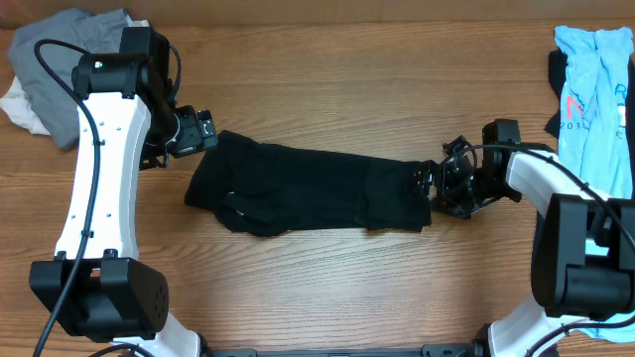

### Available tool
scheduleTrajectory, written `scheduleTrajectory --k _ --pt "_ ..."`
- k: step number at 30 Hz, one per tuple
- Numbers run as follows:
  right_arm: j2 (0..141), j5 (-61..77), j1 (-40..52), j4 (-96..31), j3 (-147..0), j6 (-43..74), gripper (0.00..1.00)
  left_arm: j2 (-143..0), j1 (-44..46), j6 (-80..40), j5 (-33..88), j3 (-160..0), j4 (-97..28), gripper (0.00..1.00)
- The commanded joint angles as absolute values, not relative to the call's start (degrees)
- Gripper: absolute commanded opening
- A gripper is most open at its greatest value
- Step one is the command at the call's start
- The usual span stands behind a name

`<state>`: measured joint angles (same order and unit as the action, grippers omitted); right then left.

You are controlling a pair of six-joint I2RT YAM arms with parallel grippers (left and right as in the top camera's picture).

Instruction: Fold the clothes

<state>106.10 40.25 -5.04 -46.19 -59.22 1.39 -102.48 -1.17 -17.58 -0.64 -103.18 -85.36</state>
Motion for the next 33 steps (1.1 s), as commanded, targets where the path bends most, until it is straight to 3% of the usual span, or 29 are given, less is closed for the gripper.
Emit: scheduleTrajectory --k 1,3,6,11,22,33 --pt "109.27 40.27 -3.2 -45.21 -57.82 3.51 0.97 -101.58 -1.32 -16.69 -0.16 -104.25 -85.25 1.0" --pt "110.39 40.66 -1.65 -44.82 -57.8 4.8 0.88 -101.58 -1.32 -16.69 -0.16 -104.25 -85.23 1.0" --pt "110.78 40.58 0.01 -44.88 -57.8 4.99 0.51 -101.58 -1.32 -16.69 -0.16 -104.25 -85.23 1.0" --pt "110.76 38.68 0.47 -43.77 -57.82 10.2 0.04 -101.58 -1.32 -16.69 -0.19 -104.25 -85.25 1.0" --pt "109.45 20.91 -4.6 -52.14 -63.51 14.26 0.04 -101.58 -1.32 -16.67 -0.21 -104.25 -85.23 1.0" --pt "107.37 3.51 -1.39 -63.72 -76.31 21.34 0.04 -101.58 -1.32 -16.27 -0.21 -104.25 -85.23 1.0"
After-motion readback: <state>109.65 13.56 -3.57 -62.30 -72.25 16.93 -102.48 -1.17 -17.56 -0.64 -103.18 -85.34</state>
